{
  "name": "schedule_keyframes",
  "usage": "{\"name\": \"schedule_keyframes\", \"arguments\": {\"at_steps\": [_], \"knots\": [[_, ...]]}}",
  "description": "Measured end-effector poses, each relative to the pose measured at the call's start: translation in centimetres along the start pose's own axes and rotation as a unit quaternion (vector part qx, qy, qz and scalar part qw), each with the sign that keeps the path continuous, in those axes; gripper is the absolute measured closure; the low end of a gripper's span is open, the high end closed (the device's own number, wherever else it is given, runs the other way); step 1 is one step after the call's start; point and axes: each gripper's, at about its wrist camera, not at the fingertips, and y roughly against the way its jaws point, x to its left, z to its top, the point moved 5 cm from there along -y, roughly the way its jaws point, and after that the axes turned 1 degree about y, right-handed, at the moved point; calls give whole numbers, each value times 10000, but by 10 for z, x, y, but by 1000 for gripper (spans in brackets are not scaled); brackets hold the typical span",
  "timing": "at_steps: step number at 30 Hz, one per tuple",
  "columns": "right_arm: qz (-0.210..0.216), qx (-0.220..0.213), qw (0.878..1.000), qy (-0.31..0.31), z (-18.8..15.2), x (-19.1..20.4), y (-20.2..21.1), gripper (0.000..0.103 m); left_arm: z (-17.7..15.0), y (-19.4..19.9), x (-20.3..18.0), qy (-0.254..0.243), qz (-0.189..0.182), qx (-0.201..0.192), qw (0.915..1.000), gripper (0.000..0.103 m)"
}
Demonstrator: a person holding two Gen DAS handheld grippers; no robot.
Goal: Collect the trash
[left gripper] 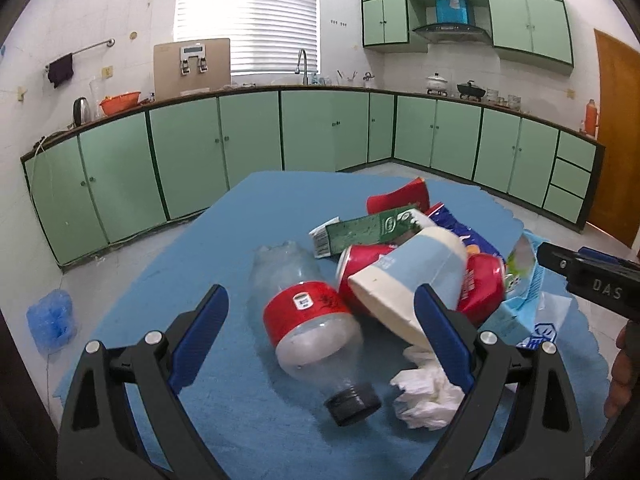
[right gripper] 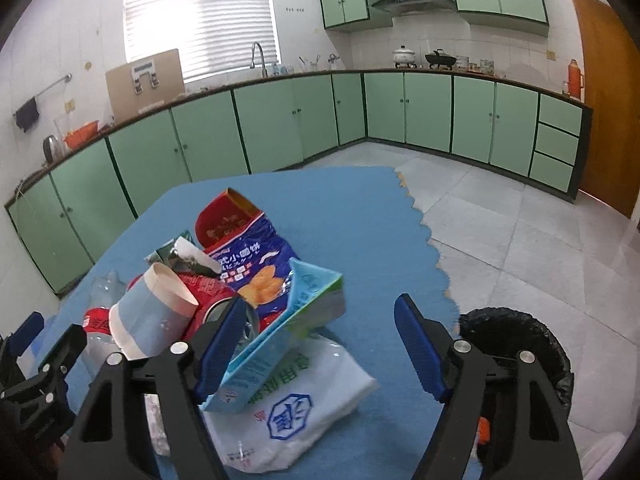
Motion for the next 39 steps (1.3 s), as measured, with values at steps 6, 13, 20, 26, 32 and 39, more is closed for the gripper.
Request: {"name": "schedule_keyframes", "arguments": {"at_steps": [6, 13, 20, 26, 32, 39], "knots": [[-14, 224, 9996, 147, -10, 10, -9, 31, -7, -9, 2, 26, -110, 112, 9999, 12], [-26, 578, 9982, 163, -24, 0, -14, 42, -14, -17, -3, 51, -176, 304, 9994, 12], [365, 773, 9963, -89, -25, -3, -22, 68, -24, -24, -3, 23, -146, 475, 9988, 12], [640, 531, 9965, 7, -16, -1, -13, 87, -30, -28, -5, 82, -141, 604, 9980, 12], [916, 321, 9953, 70, -6, 3, -2, 92, -30, -36, 0, 186, -116, 720, 9972, 12], [942, 133, 9954, 126, 5, 4, 8, 94, -29, -48, 7, 229, -68, 916, 9955, 36]]}}
